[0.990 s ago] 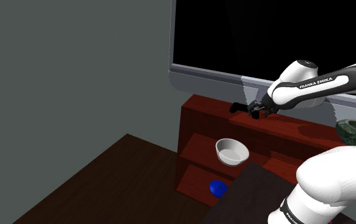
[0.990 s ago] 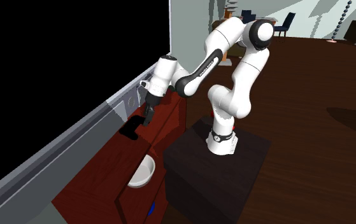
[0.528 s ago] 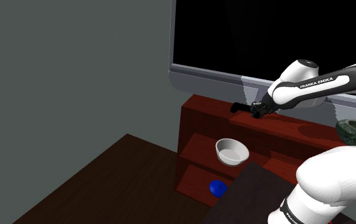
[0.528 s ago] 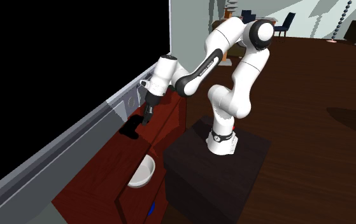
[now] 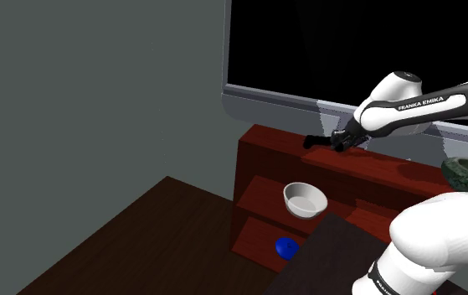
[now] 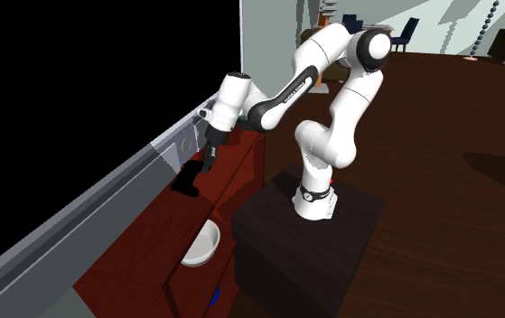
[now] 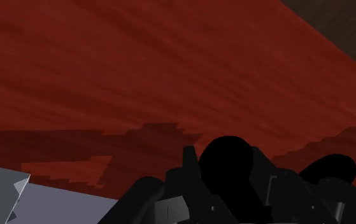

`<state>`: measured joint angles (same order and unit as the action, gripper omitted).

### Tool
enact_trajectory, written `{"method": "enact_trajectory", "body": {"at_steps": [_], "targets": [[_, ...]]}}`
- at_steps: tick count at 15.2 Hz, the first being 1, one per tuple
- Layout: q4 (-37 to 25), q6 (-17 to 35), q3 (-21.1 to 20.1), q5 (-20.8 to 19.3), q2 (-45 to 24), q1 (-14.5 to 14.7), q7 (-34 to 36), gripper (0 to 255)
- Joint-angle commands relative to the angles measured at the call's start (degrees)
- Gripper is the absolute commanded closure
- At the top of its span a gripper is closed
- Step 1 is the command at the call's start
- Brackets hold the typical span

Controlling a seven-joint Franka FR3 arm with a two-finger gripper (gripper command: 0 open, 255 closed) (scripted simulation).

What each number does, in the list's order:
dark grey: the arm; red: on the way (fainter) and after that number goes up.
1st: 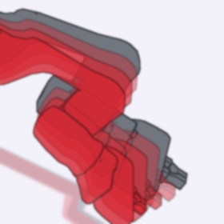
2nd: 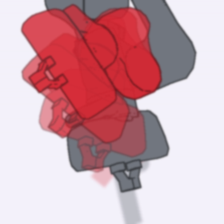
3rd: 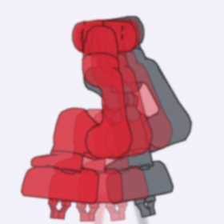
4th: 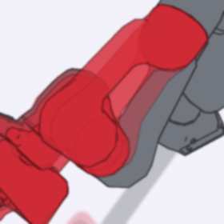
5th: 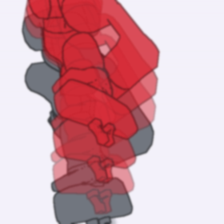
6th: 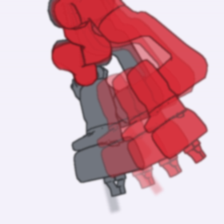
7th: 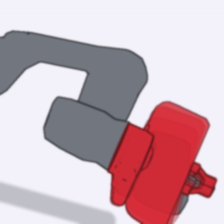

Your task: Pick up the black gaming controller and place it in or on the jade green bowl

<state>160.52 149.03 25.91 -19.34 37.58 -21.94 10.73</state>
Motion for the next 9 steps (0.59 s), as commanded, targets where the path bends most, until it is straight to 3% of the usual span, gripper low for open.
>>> {"method": "enact_trajectory", "body": {"at_steps": [1,9], "targets": [[-0.9,-2.2,-0.6,0.3,1.3,0.1,0.1,255],[-5.3,-9.8,-2.3,1.7,4.5,0.6,0.0,255]]}}
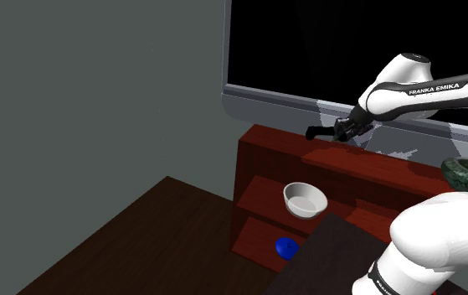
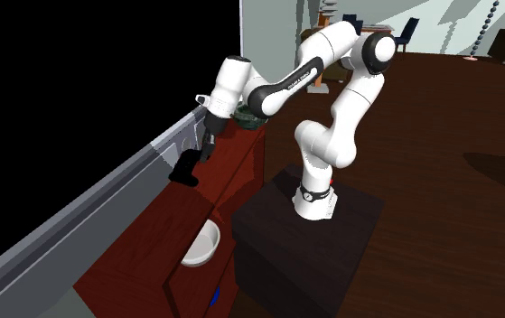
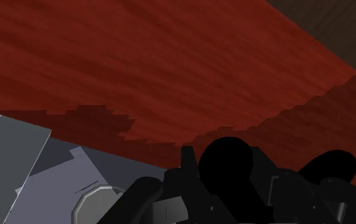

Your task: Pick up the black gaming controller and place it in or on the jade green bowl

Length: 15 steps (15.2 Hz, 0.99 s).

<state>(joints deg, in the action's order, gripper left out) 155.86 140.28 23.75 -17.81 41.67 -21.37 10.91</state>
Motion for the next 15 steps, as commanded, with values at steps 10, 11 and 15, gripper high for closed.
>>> {"method": "enact_trajectory", "body": {"at_steps": [10,11,15], "targets": [[-7.0,-9.5,-2.0,1.8,2.5,0.9,-0.3,255],[-7.7,-10.3,-2.2,2.0,2.7,0.9,-0.3,255],[-10.6,-13.4,-2.8,2.6,2.9,1.3,-0.4,255]]}}
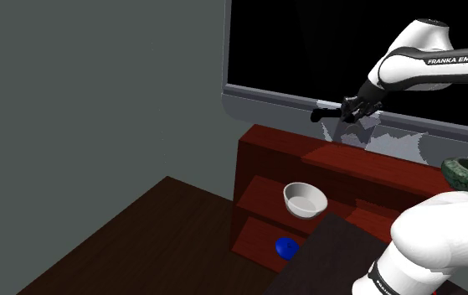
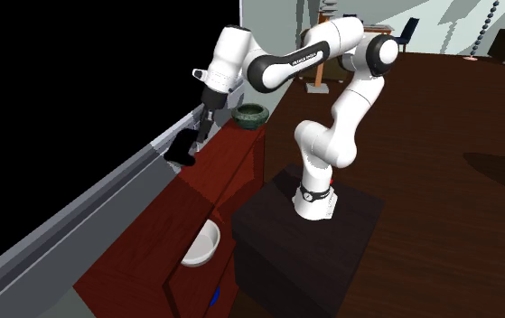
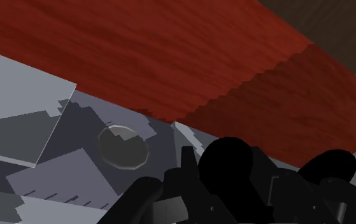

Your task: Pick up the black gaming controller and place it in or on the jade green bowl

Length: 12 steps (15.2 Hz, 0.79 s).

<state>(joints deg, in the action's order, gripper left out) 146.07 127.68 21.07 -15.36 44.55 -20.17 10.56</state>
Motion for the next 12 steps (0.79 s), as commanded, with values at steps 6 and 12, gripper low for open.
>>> {"method": "enact_trajectory", "body": {"at_steps": [6,12], "targets": [[-4.9,-4.9,-0.9,1.0,0.0,0.6,-0.2,255],[-1.6,-10.1,3.4,-1.7,9.2,-3.8,-6.7,255]]}}
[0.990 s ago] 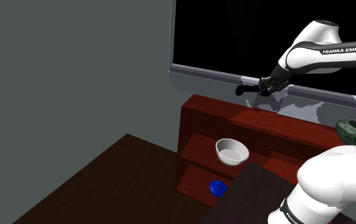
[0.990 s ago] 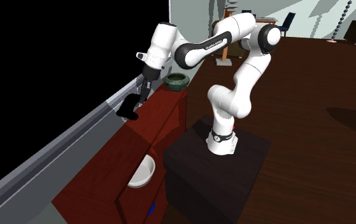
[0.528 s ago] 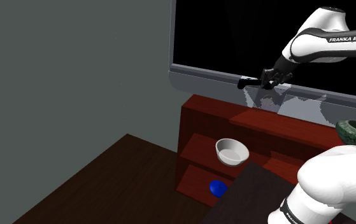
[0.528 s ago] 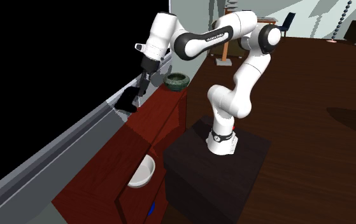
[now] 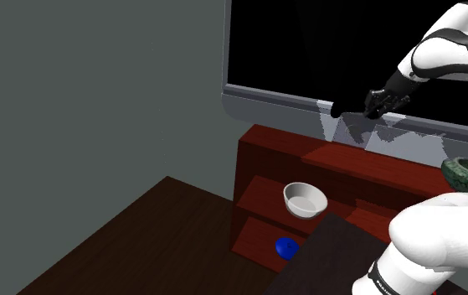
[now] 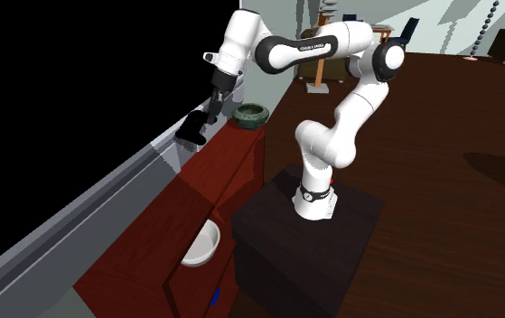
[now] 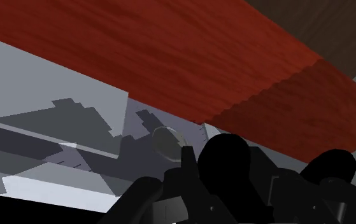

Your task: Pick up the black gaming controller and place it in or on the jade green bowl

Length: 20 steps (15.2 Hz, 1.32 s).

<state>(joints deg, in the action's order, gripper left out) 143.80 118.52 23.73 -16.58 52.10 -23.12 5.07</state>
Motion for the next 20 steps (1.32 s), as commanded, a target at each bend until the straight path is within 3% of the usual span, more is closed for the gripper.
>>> {"method": "enact_trajectory", "body": {"at_steps": [1,10,20], "targets": [[0.9,-1.8,1.5,-1.0,3.0,-1.6,-2.3,255],[0.2,-10.4,9.6,-5.7,12.3,-8.2,-13.7,255],[-7.2,-18.8,19.6,-11.2,16.4,-12.6,-26.9,255]]}}
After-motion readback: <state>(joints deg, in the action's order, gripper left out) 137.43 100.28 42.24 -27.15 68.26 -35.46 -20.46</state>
